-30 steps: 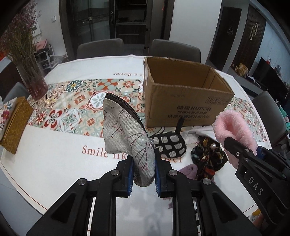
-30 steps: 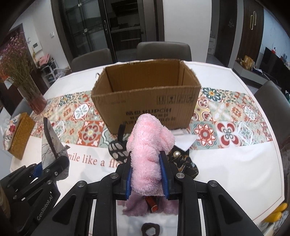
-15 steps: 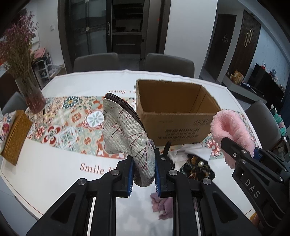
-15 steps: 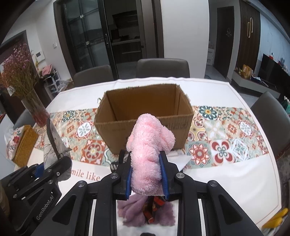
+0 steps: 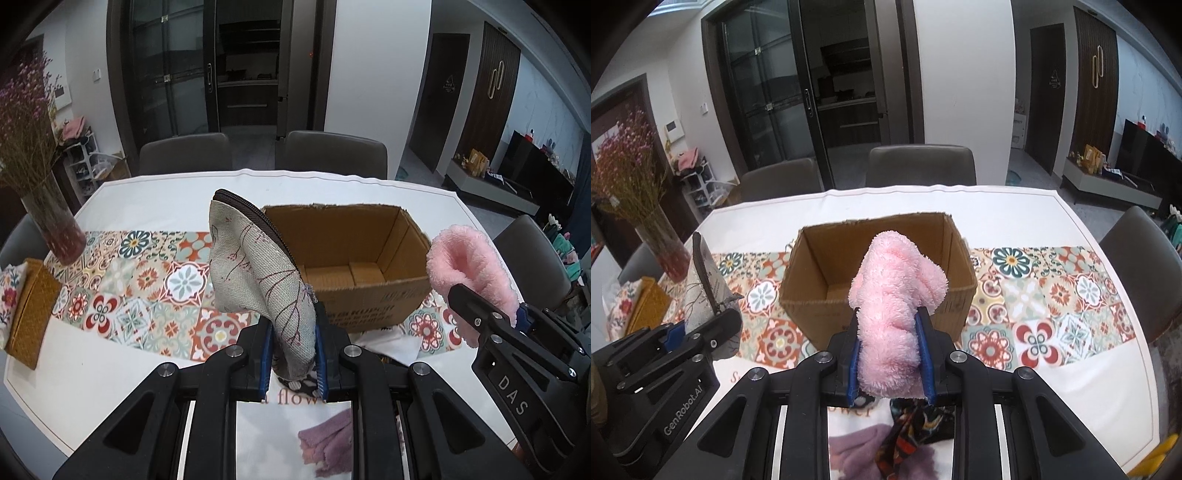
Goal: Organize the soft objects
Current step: 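Carry the floral pouch and pink towel roll over the cardboard box with both tools, then lower both items into the box and open both tools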
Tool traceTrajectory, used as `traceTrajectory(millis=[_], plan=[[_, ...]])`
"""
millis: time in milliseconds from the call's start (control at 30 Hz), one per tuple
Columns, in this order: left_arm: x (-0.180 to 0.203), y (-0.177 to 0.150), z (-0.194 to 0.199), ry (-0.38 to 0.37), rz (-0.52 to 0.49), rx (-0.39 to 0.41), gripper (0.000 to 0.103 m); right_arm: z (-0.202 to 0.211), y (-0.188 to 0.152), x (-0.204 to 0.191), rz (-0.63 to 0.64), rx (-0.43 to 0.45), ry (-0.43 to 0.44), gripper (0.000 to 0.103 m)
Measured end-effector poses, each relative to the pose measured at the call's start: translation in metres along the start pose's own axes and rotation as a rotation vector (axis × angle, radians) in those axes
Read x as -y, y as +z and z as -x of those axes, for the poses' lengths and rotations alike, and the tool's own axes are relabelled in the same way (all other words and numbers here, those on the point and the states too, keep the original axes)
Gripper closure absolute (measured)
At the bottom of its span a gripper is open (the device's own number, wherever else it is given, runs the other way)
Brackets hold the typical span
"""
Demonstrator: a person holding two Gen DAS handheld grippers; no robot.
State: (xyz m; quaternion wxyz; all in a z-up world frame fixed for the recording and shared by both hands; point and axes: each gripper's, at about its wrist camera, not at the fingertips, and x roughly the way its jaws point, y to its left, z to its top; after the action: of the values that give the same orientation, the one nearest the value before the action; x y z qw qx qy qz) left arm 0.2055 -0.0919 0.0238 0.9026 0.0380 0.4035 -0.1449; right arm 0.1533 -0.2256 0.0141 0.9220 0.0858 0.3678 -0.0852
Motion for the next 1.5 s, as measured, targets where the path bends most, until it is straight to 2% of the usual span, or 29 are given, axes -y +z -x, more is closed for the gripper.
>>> traceTrajectory(millis=[800, 1167, 1500], plan=[[0.027, 0.066, -0.061, -0.017, -0.05, -0.038, 0.083, -0.052, 0.061, 0.034, -0.033, -0.024, 0.013, 0.076], [0.031, 0.086, -0.102, -0.026, -0.06, -0.065, 0.083, -0.09, 0.075, 0.039, -0.034, -0.073, 0.033, 0.076], [0.035, 0.085, -0.137, -0.037, -0.054, -0.122, 0.081, -0.122, 0.076, 0.041, -0.03, -0.123, 0.042, 0.076]])
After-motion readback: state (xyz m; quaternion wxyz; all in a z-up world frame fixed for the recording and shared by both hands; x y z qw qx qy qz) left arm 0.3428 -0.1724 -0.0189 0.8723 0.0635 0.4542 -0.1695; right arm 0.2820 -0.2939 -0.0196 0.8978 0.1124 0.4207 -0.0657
